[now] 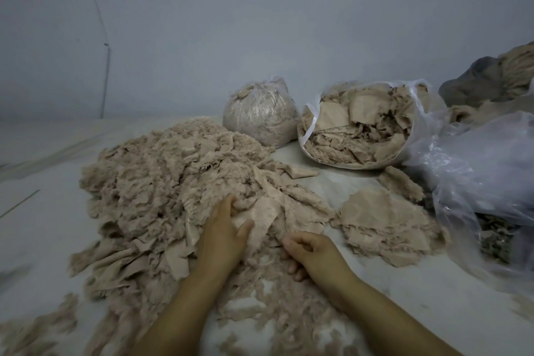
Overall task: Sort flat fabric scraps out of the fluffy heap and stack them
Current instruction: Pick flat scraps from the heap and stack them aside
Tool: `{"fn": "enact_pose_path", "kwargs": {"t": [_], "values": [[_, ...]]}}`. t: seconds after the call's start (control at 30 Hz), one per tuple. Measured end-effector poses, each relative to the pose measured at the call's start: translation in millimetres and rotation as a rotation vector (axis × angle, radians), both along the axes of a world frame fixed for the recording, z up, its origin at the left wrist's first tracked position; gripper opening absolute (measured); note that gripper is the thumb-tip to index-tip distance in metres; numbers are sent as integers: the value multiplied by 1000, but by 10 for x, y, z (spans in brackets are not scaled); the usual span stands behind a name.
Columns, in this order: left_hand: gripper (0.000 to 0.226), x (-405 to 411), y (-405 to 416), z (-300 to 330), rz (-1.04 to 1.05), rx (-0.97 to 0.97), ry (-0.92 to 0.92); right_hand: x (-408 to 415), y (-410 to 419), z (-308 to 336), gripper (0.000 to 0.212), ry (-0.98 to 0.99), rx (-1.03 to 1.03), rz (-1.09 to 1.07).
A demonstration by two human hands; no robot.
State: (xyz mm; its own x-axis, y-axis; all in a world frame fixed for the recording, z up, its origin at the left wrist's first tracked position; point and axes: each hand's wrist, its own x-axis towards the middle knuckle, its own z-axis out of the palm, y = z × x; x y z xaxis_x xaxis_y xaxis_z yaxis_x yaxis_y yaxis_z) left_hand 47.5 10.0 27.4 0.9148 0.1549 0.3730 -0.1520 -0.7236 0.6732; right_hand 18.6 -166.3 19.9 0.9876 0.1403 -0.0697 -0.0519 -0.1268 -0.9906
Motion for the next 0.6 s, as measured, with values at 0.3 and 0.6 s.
{"fn": "enact_pose_path", "kwargs": {"t": [0.3,0.6], "values": [[31,-280,-254,-7,-492,-528,324,4,8,-5,30,-36,160,-41],[24,-316,-315,84,-379,-1136,189,-30,-39,0,19,-181,269,-269]]}}
